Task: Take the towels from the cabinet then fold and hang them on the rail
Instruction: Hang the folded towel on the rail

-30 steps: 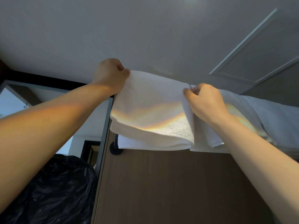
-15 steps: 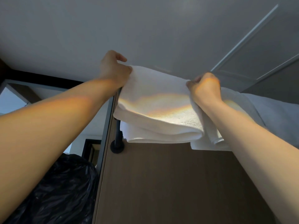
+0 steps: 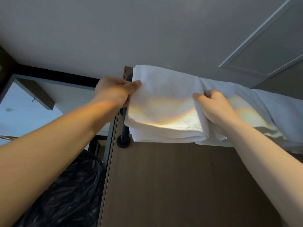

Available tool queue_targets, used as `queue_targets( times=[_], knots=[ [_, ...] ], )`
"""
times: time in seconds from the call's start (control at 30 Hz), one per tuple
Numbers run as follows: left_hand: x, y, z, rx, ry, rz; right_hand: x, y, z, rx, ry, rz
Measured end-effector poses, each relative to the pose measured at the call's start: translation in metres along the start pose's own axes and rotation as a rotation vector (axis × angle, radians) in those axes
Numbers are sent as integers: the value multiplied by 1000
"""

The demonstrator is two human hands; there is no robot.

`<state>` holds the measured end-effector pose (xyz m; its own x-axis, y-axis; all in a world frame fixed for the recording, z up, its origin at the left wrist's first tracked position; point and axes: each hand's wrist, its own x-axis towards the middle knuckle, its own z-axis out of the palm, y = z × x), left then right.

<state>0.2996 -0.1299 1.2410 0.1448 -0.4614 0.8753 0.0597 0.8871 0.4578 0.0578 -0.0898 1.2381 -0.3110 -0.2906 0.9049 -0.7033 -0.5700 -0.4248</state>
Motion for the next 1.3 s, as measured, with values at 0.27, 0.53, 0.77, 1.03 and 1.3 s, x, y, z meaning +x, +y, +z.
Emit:
queue_targets(
  times=[0.27, 0.53, 0.77, 1.03, 1.3],
  knots=[
    [-22, -7, -12, -214, -321, -441, -28, 14, 11, 224, -135, 94],
    [-18, -16, -8, -218, -250, -259, -40, 13, -3, 287, -214, 122],
    [-35, -21, -10, 212, -90, 157, -58, 15, 0, 207, -220, 84],
    [-56, -28, -16, 132, -185, 46, -74, 29, -10, 438, -427, 156],
    [-52, -33, -19, -155, -324, -278, -65, -3, 3, -435, 93, -413]
  ],
)
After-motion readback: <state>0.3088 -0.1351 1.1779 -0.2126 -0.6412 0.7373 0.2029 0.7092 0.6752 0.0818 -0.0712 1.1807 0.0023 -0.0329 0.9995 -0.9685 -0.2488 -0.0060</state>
